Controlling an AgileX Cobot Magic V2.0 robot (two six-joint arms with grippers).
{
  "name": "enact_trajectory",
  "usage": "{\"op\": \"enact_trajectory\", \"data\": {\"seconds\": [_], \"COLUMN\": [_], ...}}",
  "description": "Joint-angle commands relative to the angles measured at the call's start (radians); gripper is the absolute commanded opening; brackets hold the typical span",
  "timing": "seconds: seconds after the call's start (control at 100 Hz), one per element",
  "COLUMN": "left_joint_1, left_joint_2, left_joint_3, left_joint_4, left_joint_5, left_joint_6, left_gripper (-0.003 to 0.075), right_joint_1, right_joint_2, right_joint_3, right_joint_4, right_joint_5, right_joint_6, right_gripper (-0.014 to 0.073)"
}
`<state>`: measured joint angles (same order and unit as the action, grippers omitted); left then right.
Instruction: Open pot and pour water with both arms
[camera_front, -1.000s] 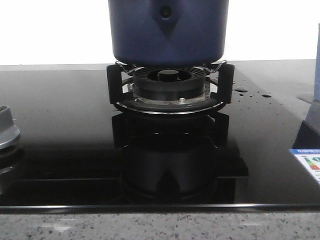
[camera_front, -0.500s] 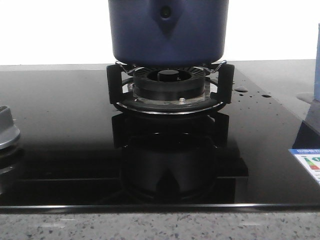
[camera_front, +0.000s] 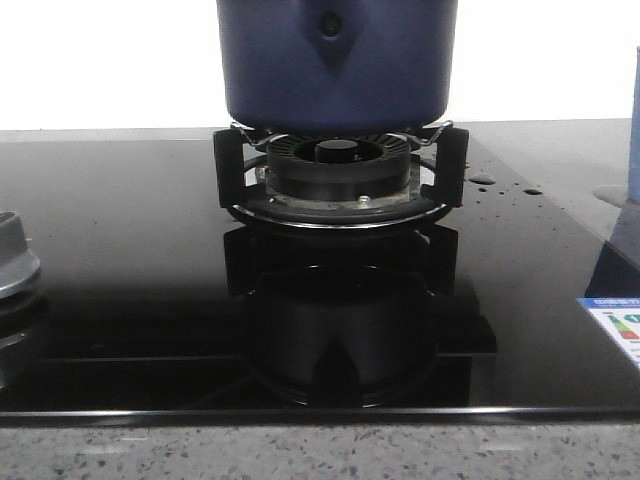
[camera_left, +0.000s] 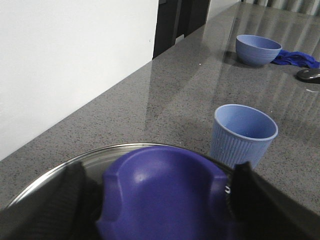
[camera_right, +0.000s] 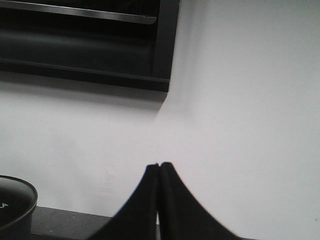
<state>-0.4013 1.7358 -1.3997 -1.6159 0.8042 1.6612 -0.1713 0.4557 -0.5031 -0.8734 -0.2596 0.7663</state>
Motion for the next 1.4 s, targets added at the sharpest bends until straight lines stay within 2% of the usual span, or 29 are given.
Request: {"op": "enact_trajectory", "data": {"seconds": [0.0, 0.12, 0.19, 0.26, 0.38, 0.43, 0.52, 0.7, 0.88, 1.07, 1.23, 1.39], "left_joint_1": [0.003, 0.024, 0.048, 0.084, 0.166, 0.204, 0.274, 0.352, 0.343, 0.343, 0.343, 0.343], "left_joint_2": [-0.076, -0.142, -0.194, -0.248, -0.367, -0.42, -0.524, -0.723, -0.952, -1.173, -1.279, -1.303], "left_joint_3": [-0.033, -0.033, -0.033, -0.033, -0.021, 0.0, 0.062, 0.263, 0.573, 0.837, 0.948, 0.987], "left_joint_4": [-0.07, -0.072, -0.07, -0.047, 0.096, 0.148, 0.222, 0.344, 0.346, 0.344, 0.319, 0.29], "left_joint_5": [0.017, 0.012, 0.012, 0.012, 0.008, -0.002, -0.011, -0.031, -0.194, -0.322, -0.332, -0.311], "left_joint_6": [-0.01, -0.01, -0.049, -0.134, -0.274, -0.304, -0.346, -0.402, -0.402, -0.402, -0.402, -0.402], "left_gripper": [0.0601, 0.0584, 0.0534, 0.0435, 0.0172, 0.0085, 0.0001, -0.0011, -0.0011, -0.0013, -0.0013, -0.0013], "right_joint_1": [-0.007, -0.007, -0.007, -0.005, 0.014, 0.031, 0.074, 0.182, 0.259, 0.285, 0.285, 0.285], "right_joint_2": [-0.001, -0.001, -0.001, -0.001, -0.001, -0.001, -0.001, -0.001, -0.001, -0.001, -0.001, -0.001], "right_joint_3": [-0.027, -0.027, -0.027, -0.027, -0.025, -0.017, 0.006, 0.094, 0.164, 0.184, 0.184, 0.184], "right_joint_4": [0.013, 0.013, 0.013, 0.013, 0.011, 0.004, -0.004, -0.01, -0.011, -0.011, -0.011, -0.011], "right_joint_5": [-0.041, -0.041, -0.041, -0.041, -0.029, -0.025, -0.009, 0.009, -0.021, -0.142, -0.165, -0.165], "right_joint_6": [-0.003, -0.003, -0.003, -0.003, -0.003, -0.003, -0.003, -0.003, -0.003, -0.003, -0.003, -0.003], "right_gripper": [-0.0064, -0.0064, -0.0064, -0.0064, -0.0064, -0.0065, -0.0065, -0.0065, -0.0065, -0.0065, -0.0065, -0.0065]}}
